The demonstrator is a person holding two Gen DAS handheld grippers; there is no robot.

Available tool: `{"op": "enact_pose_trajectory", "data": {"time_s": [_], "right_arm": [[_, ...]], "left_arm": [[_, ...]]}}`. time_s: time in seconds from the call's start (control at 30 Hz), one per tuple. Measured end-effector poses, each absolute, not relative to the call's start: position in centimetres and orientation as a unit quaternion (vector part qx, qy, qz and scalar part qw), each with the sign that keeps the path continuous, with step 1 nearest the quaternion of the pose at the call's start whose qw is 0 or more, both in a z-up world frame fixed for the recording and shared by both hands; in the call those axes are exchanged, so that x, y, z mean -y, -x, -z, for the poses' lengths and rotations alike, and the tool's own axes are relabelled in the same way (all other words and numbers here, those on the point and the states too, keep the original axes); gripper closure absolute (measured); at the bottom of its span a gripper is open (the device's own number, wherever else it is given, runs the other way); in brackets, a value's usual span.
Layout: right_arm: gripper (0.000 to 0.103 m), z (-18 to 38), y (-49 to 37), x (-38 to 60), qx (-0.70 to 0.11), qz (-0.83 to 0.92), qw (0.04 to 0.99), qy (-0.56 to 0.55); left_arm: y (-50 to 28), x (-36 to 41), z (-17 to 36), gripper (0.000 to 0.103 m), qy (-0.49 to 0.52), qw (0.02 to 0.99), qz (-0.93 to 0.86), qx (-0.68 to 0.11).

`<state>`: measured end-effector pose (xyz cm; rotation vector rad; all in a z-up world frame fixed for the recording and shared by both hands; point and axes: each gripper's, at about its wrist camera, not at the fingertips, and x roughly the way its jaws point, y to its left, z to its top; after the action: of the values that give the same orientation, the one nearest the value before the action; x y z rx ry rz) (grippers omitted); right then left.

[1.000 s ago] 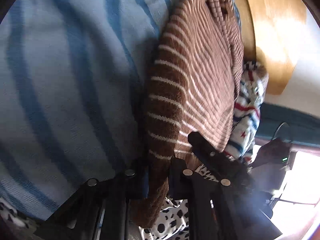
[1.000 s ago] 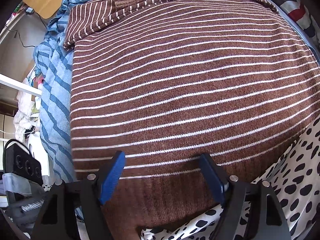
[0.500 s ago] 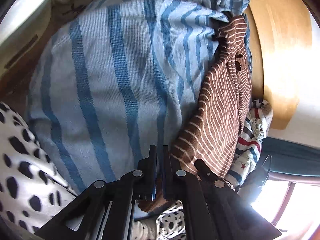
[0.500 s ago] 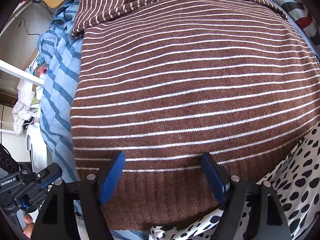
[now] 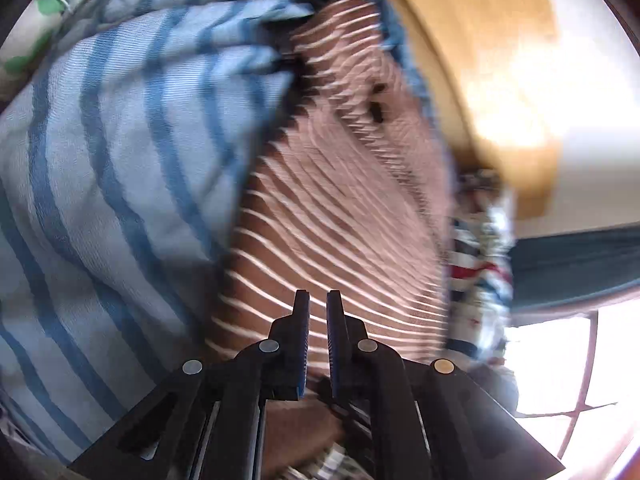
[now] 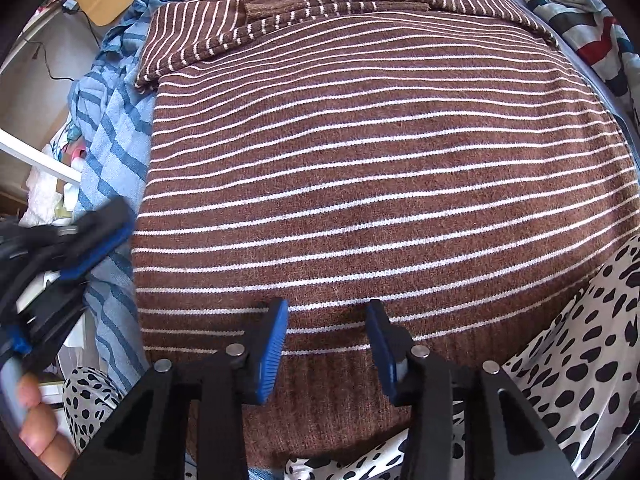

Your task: Fold clothes

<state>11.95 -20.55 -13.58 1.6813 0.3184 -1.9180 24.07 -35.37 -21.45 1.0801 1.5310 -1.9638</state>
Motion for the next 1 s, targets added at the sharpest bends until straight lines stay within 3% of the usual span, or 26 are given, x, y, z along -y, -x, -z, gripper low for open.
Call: {"op": "enact_pose_trajectory", "data": {"time_s": [0.03,0.17,0.37,0.5,0.53,0.6,0.63,0.67,0.8,0.93,0.97,1.0], "right_arm": [[0.058,13.4,-12.0,20.7,-0.119,0.716,0.285,-0.626],[0.054,14.1,-13.2,21.9,-0.128,0.707,0.290,-0.632],[0.036,14.7,-14.0,24.0,-0.153,0.706,0.298,-0.624],[0.035,13.9,-14.1,24.5,-0.148,0.702,0.301,-0.629],[0.035,13.7,-14.1,24.5,-0.144,0.699,0.302,-0.632],[0.036,12.8,-14.6,24.8,-0.129,0.683,0.317,-0.645],[0.036,12.2,-15.2,25.2,-0.119,0.672,0.335,-0.650],[0.037,11.5,-16.0,25.7,-0.117,0.663,0.355,-0.649],[0.036,10.8,-19.5,28.0,-0.174,0.645,0.384,-0.637],[0.035,16.0,-20.5,27.3,-0.243,0.646,0.386,-0.613],[0.037,16.2,-20.6,27.5,-0.254,0.649,0.382,-0.606],[0.046,16.4,-20.8,27.6,-0.265,0.653,0.379,-0.600]], "left_arm": [[-24.9,36.0,22.6,0.101,-0.397,0.240,0.693,-0.552],[-29.6,37.9,24.9,0.101,-0.373,0.270,0.645,-0.610],[-34.8,38.9,22.5,0.100,-0.349,0.286,0.643,-0.619],[-36.0,38.3,22.7,0.096,-0.324,0.273,0.628,-0.652],[-35.9,37.9,22.8,0.089,-0.314,0.267,0.625,-0.663],[-35.4,37.0,23.0,0.064,-0.294,0.257,0.618,-0.683],[-35.3,36.6,22.8,0.047,-0.285,0.253,0.619,-0.687],[-35.2,36.3,22.6,0.041,-0.275,0.249,0.621,-0.690],[-35.7,36.1,21.4,0.041,-0.257,0.245,0.627,-0.693],[-37.2,36.1,20.5,0.041,-0.250,0.248,0.633,-0.690],[-37.4,36.1,20.4,0.041,-0.247,0.245,0.633,-0.691],[-37.8,36.1,20.3,0.041,-0.241,0.236,0.634,-0.696]]}}
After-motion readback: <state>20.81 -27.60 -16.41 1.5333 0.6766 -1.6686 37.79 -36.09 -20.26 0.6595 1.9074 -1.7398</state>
